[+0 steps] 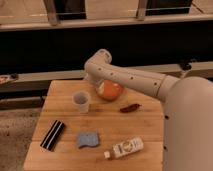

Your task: Pick up the ceramic cup

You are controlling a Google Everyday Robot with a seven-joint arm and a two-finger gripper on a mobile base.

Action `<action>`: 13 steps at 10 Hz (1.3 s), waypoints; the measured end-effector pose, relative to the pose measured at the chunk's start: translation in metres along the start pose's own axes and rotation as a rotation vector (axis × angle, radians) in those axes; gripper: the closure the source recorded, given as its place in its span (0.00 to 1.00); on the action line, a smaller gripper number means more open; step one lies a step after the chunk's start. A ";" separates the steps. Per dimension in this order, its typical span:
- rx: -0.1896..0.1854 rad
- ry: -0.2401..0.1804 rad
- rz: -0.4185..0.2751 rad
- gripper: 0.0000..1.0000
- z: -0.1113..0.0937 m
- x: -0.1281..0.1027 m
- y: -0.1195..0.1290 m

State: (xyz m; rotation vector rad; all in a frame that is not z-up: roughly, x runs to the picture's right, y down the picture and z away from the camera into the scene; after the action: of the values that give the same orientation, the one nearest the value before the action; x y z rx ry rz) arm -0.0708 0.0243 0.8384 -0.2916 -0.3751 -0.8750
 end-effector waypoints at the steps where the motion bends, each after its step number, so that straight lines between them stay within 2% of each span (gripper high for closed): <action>1: -0.002 -0.004 -0.001 0.20 0.000 -0.004 0.000; 13: -0.012 -0.056 -0.017 0.20 -0.011 -0.054 0.016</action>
State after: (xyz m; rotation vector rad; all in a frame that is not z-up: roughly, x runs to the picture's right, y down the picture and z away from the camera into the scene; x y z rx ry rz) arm -0.0872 0.0669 0.8039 -0.3249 -0.4253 -0.8872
